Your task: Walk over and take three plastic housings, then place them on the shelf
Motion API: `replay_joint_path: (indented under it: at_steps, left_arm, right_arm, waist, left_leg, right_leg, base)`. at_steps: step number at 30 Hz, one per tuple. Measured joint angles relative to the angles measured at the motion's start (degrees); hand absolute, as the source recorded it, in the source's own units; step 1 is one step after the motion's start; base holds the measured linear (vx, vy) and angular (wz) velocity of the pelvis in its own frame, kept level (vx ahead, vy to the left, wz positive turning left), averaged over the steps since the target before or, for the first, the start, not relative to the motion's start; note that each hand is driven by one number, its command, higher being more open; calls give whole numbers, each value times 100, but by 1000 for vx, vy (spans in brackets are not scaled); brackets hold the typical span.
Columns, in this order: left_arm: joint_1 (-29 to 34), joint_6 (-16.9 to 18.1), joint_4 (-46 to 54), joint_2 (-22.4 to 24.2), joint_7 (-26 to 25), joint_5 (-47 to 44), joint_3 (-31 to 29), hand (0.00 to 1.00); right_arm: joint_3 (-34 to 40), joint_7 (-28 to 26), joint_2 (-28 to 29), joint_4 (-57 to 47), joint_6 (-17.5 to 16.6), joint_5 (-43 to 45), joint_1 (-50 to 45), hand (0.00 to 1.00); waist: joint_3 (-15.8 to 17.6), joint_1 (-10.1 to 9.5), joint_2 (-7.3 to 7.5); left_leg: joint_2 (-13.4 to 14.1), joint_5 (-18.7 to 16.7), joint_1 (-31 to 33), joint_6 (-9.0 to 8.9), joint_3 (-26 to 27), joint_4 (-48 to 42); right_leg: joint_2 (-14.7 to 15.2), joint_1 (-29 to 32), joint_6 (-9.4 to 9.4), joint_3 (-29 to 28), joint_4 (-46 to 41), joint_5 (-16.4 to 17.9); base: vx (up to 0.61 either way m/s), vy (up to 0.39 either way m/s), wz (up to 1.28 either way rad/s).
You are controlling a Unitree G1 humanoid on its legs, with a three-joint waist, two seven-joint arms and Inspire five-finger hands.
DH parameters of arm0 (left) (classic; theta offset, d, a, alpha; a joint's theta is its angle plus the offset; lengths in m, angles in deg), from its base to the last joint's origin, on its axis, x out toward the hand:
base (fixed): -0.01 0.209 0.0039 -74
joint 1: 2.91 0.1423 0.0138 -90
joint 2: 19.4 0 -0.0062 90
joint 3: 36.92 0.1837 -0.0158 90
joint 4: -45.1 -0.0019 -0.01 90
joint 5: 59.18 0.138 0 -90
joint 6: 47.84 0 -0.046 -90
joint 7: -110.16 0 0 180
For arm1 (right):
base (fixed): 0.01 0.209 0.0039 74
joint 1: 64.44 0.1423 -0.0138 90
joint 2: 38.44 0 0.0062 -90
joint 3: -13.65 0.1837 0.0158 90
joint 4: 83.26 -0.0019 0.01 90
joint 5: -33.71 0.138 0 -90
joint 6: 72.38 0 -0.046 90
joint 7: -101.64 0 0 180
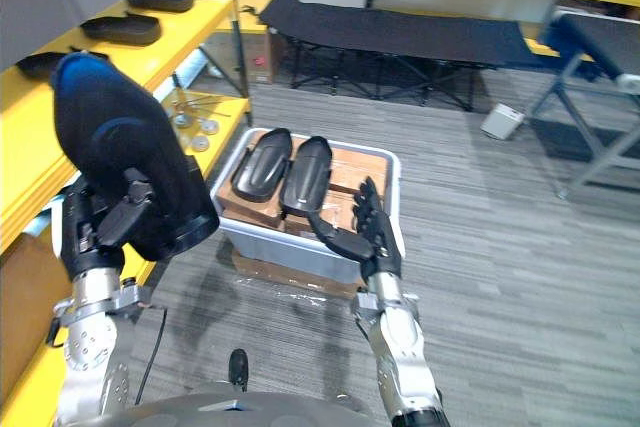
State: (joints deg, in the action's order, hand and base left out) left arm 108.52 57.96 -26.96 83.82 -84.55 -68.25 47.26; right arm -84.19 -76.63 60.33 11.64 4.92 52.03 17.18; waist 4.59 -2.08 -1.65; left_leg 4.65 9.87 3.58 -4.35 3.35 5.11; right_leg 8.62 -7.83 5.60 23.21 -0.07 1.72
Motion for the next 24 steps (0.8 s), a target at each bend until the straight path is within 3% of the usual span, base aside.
replay_joint_path:
  at_steps: [4,8,11,13,15,17,20,24]
  left_arm:
    - [428,-11,46,144,97,-365,-401,0]
    - [444,-61,46,228,704,-502,-494,0]
    - [443,-62,44,225,980,-631,-391,0]
    - [420,-61,44,196,1157,-657,-312,0]
    - [289,-61,5,99,1379,-669,-172,0]
    - [-32,-58,-161,-185,1754,-665,140,0]
    - [-182,-57,-272,-282,1807,-656,252,0]
    - [-206,-58,-435,-272,1593,-652,347,0]
  right_arm:
    - [-185,-19,1,51,105,8,228,100]
    - [-61,4,-156,63,210,-1,231,100]
    - [-97,-7,-128,112,209,-263,254,100]
    - [-129,-16,-95,111,208,-376,242,100]
    - [-103,8,-54,100,208,-385,147,100]
    - [114,54,74,46,209,-377,-130,100]
    - [174,-59,90,27,202,-357,-187,100]
    - [160,-197,59,5,158,-382,-188,100]
  waist:
    - [-10,-291,-5]
    - [12,-291,-13]
    - [15,-413,-15]
    - [21,-369,-24]
    - [34,-194,-3]
    - [73,50,32]
    - [166,6,-1]
    - [226,-36,18]
  left_leg:
    - [-87,71,121,104,-276,-3]
    - [6,174,403,330,612,-22]
    - [-137,254,391,369,546,-18]
    - [-255,270,422,406,429,-5]
    - [-445,306,481,455,88,-4]
    - [-712,305,538,468,-351,-1]
    - [-714,523,595,519,-345,-26]
    - [-677,557,607,488,-365,-29]
  right_leg:
    - [-6,-225,65,539,-80,120]
    - [69,-442,197,1453,-193,276]
    - [314,-437,235,1555,-610,597]
    - [374,-314,240,1211,-941,877]
    - [233,-146,116,489,-1256,1266]
    - [-57,-36,-171,-207,-1519,1674]
    - [-92,-24,-98,-146,-1587,1663]
    - [-92,-11,-101,-138,-1652,1692]
  base:
    - [25,-42,74]
    - [-6,16,123]
    - [1,56,44]
    - [-17,46,47]
    - [-52,-50,95]
    - [-30,-114,132]
    - [6,-63,33]
    - [2,-73,3]
